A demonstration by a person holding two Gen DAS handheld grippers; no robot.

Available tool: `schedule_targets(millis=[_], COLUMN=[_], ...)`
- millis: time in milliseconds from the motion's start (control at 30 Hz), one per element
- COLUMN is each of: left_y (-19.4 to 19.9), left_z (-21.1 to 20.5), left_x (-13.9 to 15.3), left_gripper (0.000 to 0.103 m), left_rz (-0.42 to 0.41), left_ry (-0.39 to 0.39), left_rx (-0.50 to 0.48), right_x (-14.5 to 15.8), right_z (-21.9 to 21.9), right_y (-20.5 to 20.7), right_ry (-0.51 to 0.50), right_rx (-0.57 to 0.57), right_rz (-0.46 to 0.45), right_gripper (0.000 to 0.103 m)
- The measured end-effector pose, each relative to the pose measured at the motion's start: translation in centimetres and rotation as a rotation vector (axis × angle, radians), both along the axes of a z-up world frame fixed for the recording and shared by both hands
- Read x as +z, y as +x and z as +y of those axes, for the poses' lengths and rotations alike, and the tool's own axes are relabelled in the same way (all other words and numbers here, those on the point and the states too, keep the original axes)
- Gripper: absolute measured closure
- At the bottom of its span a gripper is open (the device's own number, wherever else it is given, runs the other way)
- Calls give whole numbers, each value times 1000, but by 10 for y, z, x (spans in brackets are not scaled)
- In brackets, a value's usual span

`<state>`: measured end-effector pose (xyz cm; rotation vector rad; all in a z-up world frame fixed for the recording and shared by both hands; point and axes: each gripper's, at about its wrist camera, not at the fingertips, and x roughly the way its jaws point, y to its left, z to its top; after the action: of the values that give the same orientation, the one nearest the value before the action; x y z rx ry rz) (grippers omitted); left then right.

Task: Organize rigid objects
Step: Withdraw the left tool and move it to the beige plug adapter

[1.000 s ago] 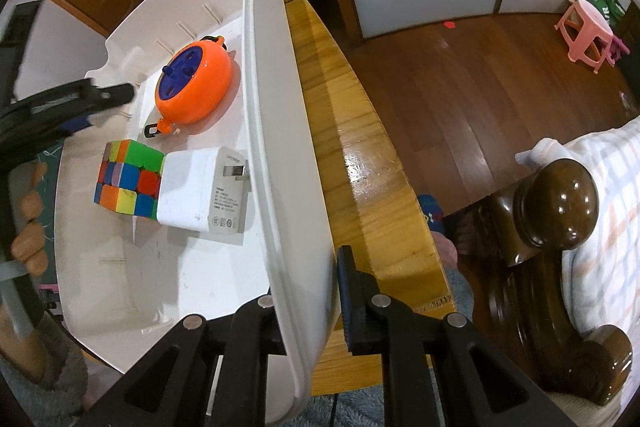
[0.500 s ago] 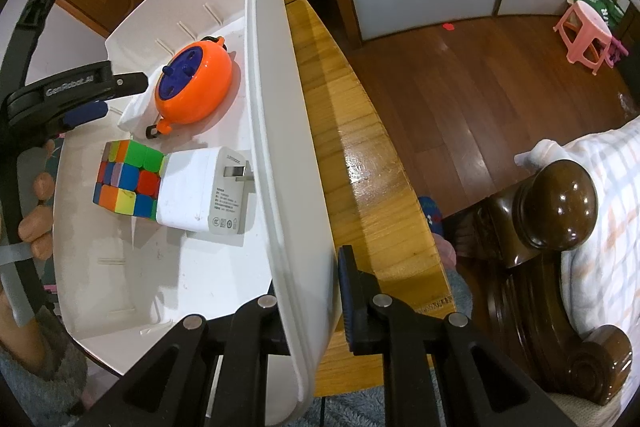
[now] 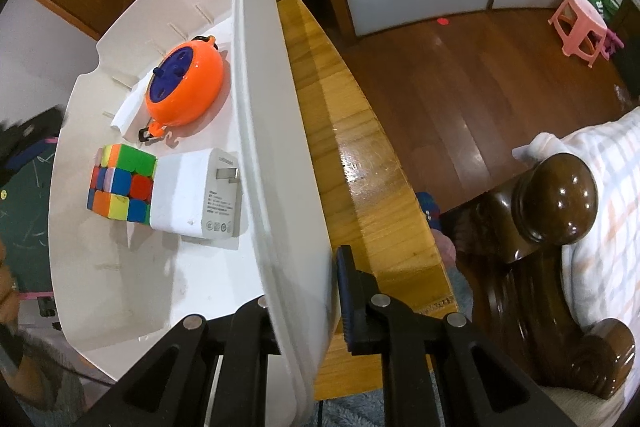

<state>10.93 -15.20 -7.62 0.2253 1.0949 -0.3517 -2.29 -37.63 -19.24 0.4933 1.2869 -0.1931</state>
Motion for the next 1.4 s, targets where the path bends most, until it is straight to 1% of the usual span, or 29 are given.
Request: schedule_targets(millis=[67,167,300,467,533,567,600,633,767,867,1000,1133,1300,1400], left_y=[-9,-22,-34,-49,-53,-55,-56,-57,-58,-60,-62,-56,-45,-38], left_z=[12,33,67,116,131,139,147,155,176,189,197,198,192,184], left_x=[10,23,39,61,64,65,65,63,49,38,22,-5,-42,-57], left_gripper=[20,14,13,13,10,4,1,1,1,1,1,1,1,1], left_rz=[-19,-42,-83,-128,-144,-150,-156,-161,-148,-126,-118,-62,15,38], left_ry=[-3,-3,0,-10,-1,3,5,10,33,25,39,36,14,10], left_rx=[8,23,67,151,179,193,206,220,273,290,300,292,273,258], right_x=[-1,-4,-6,-8,-7,-7,-7,-6,-4,-3,-2,0,1,2], right_z=[-3,-6,-7,-5,-3,-2,0,1,5,7,9,11,12,14], right_y=[0,0,0,0,0,0,0,0,1,2,3,5,7,7], right_ry=[7,20,21,5,-4,-10,-17,-22,-44,-53,-64,-69,-79,-84], right_rx=[-4,-13,-18,-18,-18,-18,-18,-17,-16,-17,-20,-26,-30,-32], right_rz=[1,3,7,13,15,16,17,18,25,31,40,45,53,58], right_gripper=[90,90,90,91,91,91,91,91,91,91,91,91,91,91])
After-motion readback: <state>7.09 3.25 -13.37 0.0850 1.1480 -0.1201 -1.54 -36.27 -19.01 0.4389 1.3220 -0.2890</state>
